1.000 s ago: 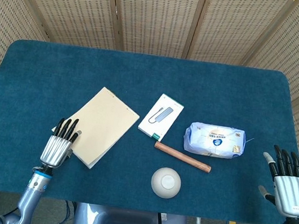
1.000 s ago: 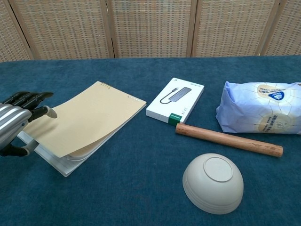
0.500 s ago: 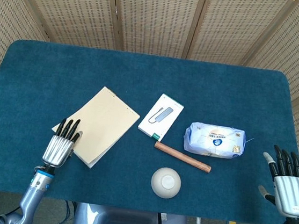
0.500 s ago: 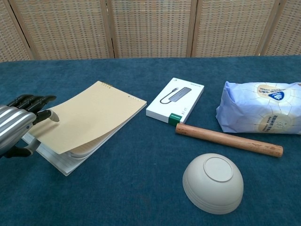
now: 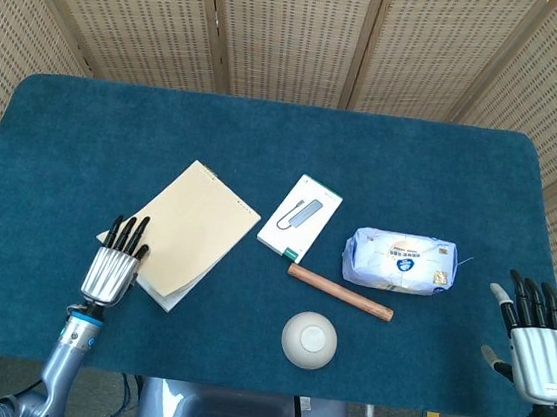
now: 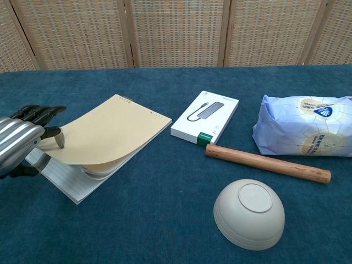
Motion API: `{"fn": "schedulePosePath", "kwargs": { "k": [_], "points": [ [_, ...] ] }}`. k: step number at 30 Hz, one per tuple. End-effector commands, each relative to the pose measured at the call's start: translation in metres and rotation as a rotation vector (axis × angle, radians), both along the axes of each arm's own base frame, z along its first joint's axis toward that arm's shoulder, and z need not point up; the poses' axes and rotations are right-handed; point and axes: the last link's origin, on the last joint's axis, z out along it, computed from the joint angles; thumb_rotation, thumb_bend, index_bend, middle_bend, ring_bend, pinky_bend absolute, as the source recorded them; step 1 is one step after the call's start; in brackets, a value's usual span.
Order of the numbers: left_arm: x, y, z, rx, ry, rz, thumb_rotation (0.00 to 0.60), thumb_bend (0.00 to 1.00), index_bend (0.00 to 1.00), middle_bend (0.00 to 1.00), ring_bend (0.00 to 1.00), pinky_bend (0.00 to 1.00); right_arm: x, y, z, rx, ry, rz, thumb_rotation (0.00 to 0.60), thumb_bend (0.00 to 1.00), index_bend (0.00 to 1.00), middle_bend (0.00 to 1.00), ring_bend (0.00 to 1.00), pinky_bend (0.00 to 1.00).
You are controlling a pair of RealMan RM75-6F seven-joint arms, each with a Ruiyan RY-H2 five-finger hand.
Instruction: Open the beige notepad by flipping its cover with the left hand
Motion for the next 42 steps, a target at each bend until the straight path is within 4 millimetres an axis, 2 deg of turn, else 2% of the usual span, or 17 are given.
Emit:
{"fn": "schedulePosePath", "kwargs": {
  "k": [1,4,7,26,42],
  "points": [
    [0.002,0.002,0.001,0.011,-0.009,-0.003,0.600,0.58,0.56,0.00,0.00,0.00,0.000,0.000,0.000,0.001,0.000,0.000,0.600,0.10,0.14,0.00,0.00,0.00],
    [0.006,0.003,0.003,0.028,-0.024,-0.013,0.600,0.60,0.69,0.00,0.00,0.00,0.000,0.000,0.000,0.001,-0.001,0.001,0.600,0.10,0.14,0.00,0.00,0.00],
    [0.007,0.002,0.004,0.033,-0.032,-0.022,0.600,0.60,0.74,0.00,0.00,0.00,0.000,0.000,0.000,0.001,-0.001,0.001,0.600,0.10,0.14,0.00,0.00,0.00],
    [-0.001,-0.037,0.031,0.024,-0.042,-0.079,0.600,0.60,0.77,0.00,0.00,0.00,0.000,0.000,0.000,0.004,-0.004,-0.002,0.600,0.09,0.14,0.00,0.00,0.00],
    [0.003,-0.084,0.045,-0.015,-0.051,-0.124,0.600,0.59,0.78,0.00,0.00,0.00,0.000,0.000,0.000,0.004,-0.007,-0.003,0.600,0.09,0.14,0.00,0.00,0.00]
  ]
}}
